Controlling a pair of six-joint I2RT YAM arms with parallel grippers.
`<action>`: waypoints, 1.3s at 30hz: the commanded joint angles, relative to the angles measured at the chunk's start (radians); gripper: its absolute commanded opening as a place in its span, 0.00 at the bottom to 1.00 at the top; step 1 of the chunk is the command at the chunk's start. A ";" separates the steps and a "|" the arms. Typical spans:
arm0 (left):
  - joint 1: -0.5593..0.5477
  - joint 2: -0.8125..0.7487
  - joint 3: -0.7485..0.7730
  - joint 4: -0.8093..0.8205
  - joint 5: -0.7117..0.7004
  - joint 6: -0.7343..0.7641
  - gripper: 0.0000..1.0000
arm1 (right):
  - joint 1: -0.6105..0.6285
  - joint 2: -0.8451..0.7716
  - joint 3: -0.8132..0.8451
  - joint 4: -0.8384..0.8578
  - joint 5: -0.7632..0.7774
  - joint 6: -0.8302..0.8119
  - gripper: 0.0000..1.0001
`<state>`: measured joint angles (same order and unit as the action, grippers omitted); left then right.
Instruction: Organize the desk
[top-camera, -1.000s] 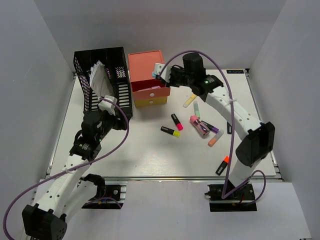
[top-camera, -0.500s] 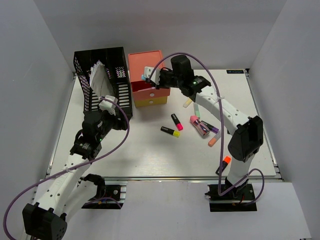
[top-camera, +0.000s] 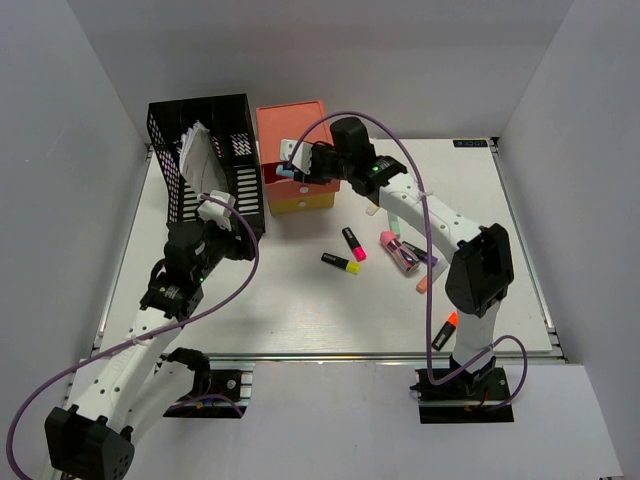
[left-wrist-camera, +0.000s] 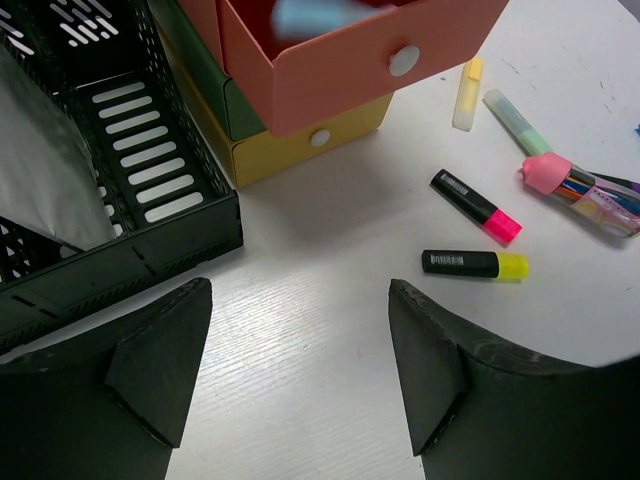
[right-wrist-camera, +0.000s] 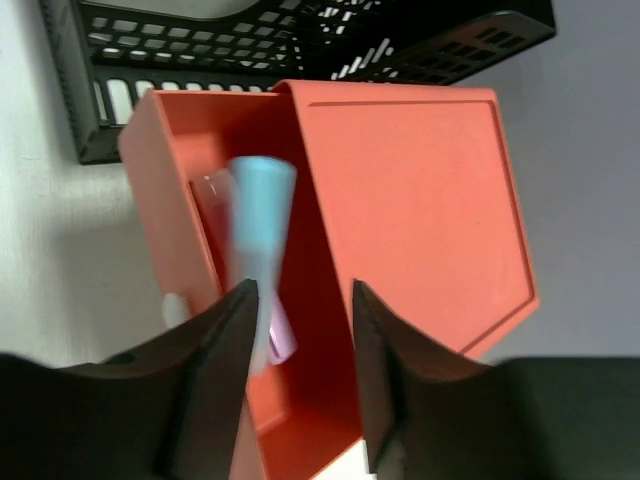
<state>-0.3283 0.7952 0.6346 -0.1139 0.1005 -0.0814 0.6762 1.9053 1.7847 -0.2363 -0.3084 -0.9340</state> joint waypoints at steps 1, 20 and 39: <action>0.005 -0.007 0.031 -0.007 -0.005 0.006 0.81 | 0.002 -0.008 0.028 0.068 0.019 0.021 0.50; 0.005 -0.014 0.014 0.043 0.080 -0.008 0.58 | -0.128 -0.374 -0.165 0.016 0.187 0.754 0.00; 0.005 -0.002 0.020 0.074 0.243 -0.024 0.61 | -0.497 -0.665 -0.543 -0.965 -0.186 -0.371 0.46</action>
<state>-0.3283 0.7952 0.6346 -0.0444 0.2958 -0.1047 0.1844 1.2964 1.3426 -1.0733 -0.5095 -0.9512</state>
